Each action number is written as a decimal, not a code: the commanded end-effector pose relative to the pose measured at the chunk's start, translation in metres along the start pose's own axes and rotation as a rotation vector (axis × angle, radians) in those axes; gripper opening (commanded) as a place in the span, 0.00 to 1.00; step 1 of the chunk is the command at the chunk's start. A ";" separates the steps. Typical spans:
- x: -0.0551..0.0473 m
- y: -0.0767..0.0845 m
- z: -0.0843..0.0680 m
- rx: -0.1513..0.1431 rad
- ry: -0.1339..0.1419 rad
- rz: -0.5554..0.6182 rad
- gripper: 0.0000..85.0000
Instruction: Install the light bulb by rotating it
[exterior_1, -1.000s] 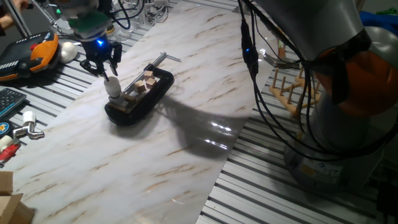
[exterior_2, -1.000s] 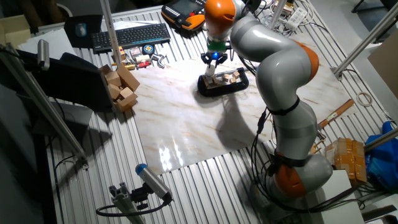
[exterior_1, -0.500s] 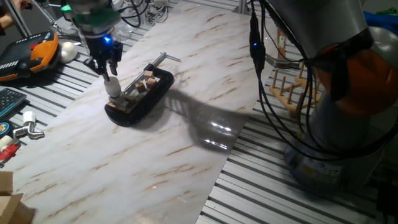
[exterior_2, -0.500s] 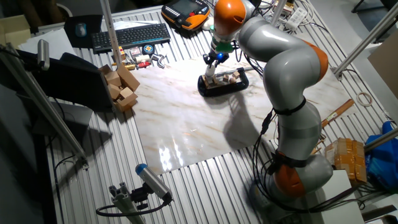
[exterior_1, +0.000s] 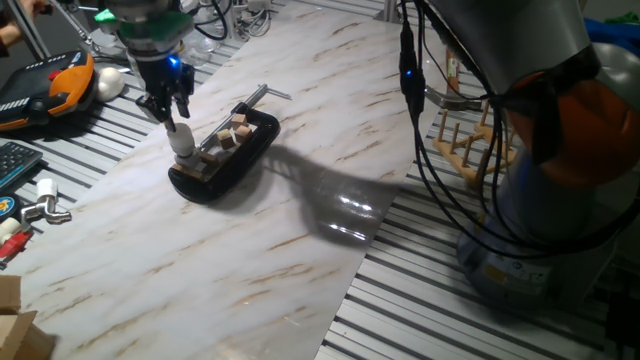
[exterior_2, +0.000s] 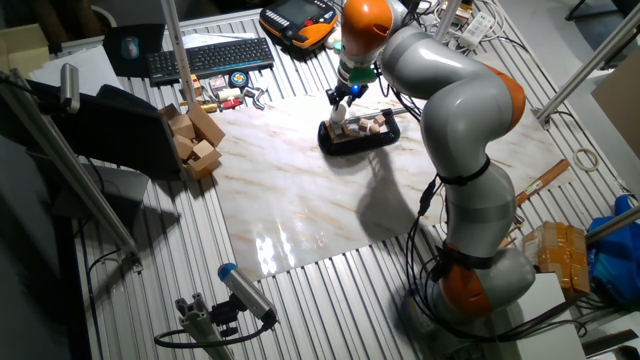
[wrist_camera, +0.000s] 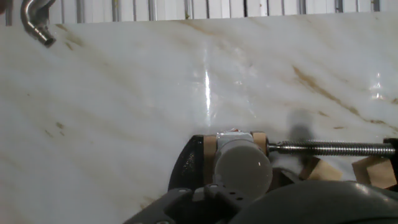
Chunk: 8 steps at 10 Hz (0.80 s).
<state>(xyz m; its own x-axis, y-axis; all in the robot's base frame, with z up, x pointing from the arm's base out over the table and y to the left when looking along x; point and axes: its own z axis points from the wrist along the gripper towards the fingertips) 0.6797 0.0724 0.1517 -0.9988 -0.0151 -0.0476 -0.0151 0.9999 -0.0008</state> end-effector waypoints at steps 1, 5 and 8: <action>0.000 0.000 0.000 0.004 -0.006 -0.003 0.60; 0.002 0.000 0.003 0.020 -0.033 -0.073 0.60; 0.002 0.001 0.006 0.009 -0.048 -0.060 0.80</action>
<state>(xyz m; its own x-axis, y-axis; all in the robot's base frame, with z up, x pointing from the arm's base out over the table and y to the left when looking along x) 0.6780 0.0730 0.1459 -0.9927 -0.0752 -0.0946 -0.0742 0.9971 -0.0142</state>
